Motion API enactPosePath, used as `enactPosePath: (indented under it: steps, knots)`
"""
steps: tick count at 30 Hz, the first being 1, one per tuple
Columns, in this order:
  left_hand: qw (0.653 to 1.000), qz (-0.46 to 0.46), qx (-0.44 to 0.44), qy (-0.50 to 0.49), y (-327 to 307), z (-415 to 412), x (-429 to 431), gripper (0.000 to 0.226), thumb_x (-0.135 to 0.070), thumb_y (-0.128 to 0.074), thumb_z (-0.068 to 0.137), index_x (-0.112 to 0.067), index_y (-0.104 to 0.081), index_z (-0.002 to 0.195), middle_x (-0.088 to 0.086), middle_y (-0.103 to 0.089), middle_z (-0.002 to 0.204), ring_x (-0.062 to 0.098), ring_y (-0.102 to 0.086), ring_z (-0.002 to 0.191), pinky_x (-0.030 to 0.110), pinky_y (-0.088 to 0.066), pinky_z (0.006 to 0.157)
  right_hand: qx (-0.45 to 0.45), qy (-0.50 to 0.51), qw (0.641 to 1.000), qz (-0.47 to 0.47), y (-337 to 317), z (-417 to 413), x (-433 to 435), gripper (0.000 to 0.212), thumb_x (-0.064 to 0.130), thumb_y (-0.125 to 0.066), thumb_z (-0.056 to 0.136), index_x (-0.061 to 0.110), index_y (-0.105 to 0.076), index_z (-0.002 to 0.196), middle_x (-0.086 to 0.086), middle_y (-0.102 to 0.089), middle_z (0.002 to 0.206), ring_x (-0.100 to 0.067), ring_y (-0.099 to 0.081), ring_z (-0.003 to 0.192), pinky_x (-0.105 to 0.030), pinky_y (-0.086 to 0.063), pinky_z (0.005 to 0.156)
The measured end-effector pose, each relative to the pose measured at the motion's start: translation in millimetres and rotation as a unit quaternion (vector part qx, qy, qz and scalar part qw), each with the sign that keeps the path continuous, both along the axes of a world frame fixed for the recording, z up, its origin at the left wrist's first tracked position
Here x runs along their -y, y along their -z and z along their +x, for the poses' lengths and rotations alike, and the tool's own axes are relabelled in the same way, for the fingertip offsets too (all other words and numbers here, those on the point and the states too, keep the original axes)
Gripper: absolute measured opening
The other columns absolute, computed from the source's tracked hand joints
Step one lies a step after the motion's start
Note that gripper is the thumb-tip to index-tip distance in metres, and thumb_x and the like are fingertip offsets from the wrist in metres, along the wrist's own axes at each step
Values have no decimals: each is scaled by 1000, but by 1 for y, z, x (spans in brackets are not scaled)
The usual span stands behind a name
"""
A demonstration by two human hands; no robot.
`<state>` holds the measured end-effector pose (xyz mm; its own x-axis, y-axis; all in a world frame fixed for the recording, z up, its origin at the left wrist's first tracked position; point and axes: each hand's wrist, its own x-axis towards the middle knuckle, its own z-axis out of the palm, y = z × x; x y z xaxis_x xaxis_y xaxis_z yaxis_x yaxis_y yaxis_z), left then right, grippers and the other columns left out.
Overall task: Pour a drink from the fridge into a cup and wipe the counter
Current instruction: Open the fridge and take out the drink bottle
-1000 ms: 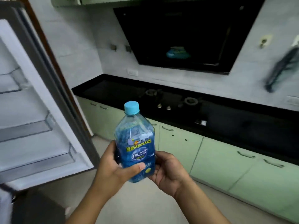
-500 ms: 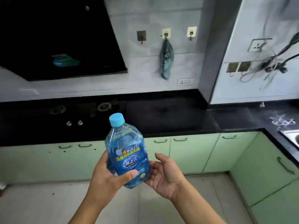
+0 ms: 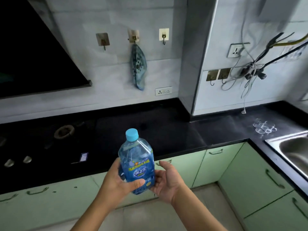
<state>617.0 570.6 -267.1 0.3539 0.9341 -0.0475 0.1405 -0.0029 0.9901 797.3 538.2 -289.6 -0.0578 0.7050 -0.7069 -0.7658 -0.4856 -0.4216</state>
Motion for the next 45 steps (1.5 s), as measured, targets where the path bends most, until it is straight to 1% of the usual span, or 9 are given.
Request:
enactPosePath:
  steps: [3,6,8,13,19,22,28,34,45]
  knots:
    - [1000,-11,-10,16,13,14,-58,95,-37,-100,39,-19,-58,123,5,-74,115,21,-72,105,34,-60,87,18,8,1000,5,9,11,-54,58,41,-45,97,-12,-61,117,-26,-71,109,-35,-69,98,-38,-57,75]
    - [999,-22,-35,14,26,27,-111,77,-11,-97,51,-17,-59,118,5,-76,108,20,-74,99,32,-61,81,40,17,999,-11,15,18,-107,55,39,-44,99,-10,-64,112,-22,-75,93,-30,-73,78,-33,-56,64]
    - [998,-23,-52,14,35,37,-146,69,3,-93,59,-18,-60,115,1,-77,104,17,-75,95,28,-61,76,49,22,998,-22,21,22,-142,54,40,-46,98,-9,-65,113,-21,-75,95,-29,-74,78,-31,-57,62]
    - [995,-25,-95,-18,60,63,-215,67,-6,-96,56,-30,-60,107,-2,-76,99,6,-73,89,29,-60,79,50,38,997,-52,38,39,-211,46,38,-45,100,-4,-65,105,-17,-76,81,-28,-71,77,-33,-55,61]
    - [987,-26,-155,-41,96,103,-262,67,-11,-95,59,-39,-53,103,-11,-70,102,-1,-67,92,10,-53,66,80,22,994,-77,69,62,-275,38,33,-42,101,8,-71,102,-8,-78,82,-22,-74,74,-30,-56,58]
    - [982,-35,-170,-71,113,118,-278,68,-17,-96,58,-36,-53,107,-12,-71,100,-1,-68,90,11,-54,65,114,25,988,-99,86,74,-300,33,32,-48,98,11,-73,106,-6,-78,89,-21,-73,78,-29,-55,57]
    - [973,-65,-188,-113,139,145,-309,71,-24,-98,55,-31,-52,109,-9,-72,95,3,-70,86,23,-58,67,137,7,984,-110,103,99,-337,29,33,-46,99,14,-66,91,5,-64,54,-4,-53,35,-20,-43,40]
    - [970,-66,-189,-135,159,160,-325,71,-18,-97,58,-30,-51,111,-10,-71,98,4,-70,88,16,-55,63,130,-23,987,-97,120,111,-360,37,43,-48,99,15,-69,111,-5,-75,107,-20,-71,94,-28,-54,67]
    - [968,-83,-208,-115,175,160,-332,79,-10,-93,65,-28,-45,125,-11,-65,111,1,-65,99,9,-52,75,179,-113,972,-99,136,126,-369,30,40,-52,97,17,-69,107,0,-72,108,-16,-65,103,-29,-47,81]
